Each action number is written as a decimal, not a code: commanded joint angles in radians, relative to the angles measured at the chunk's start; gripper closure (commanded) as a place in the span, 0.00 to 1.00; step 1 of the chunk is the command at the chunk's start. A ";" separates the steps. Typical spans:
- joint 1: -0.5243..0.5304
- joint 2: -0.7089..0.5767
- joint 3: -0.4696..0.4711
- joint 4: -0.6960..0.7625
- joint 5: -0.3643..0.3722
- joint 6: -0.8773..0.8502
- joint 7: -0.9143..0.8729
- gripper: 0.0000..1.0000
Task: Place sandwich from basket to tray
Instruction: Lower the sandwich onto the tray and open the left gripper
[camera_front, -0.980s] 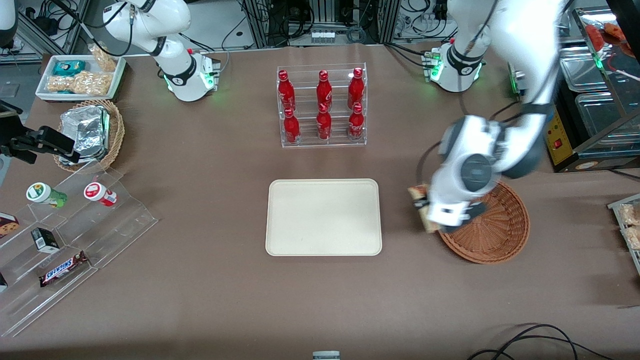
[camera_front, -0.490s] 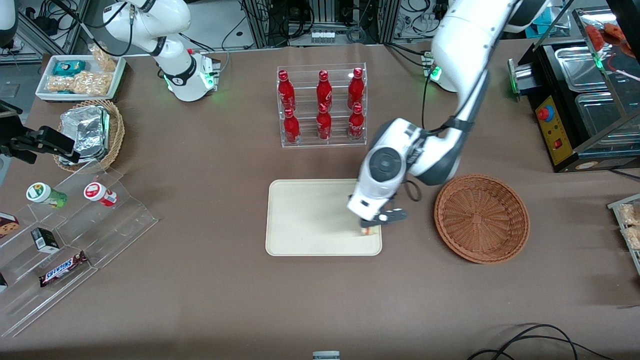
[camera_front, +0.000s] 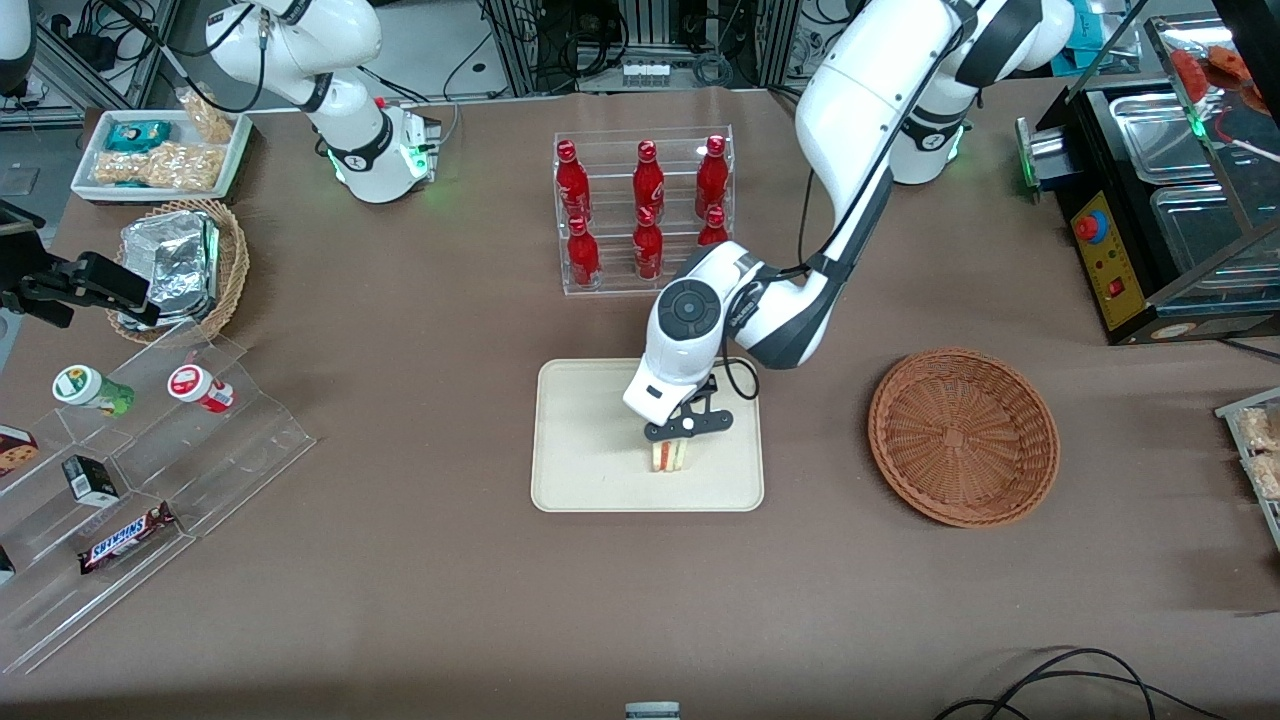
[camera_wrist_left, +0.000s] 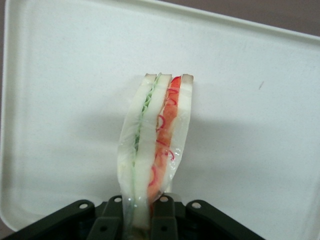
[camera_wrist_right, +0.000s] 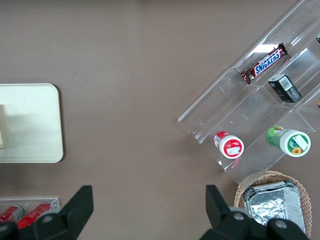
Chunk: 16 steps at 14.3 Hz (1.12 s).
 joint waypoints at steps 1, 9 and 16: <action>-0.014 0.027 0.010 0.031 -0.008 0.050 -0.019 0.01; 0.025 -0.275 0.016 -0.002 0.005 -0.292 0.013 0.00; 0.150 -0.401 0.059 -0.020 0.033 -0.564 0.183 0.00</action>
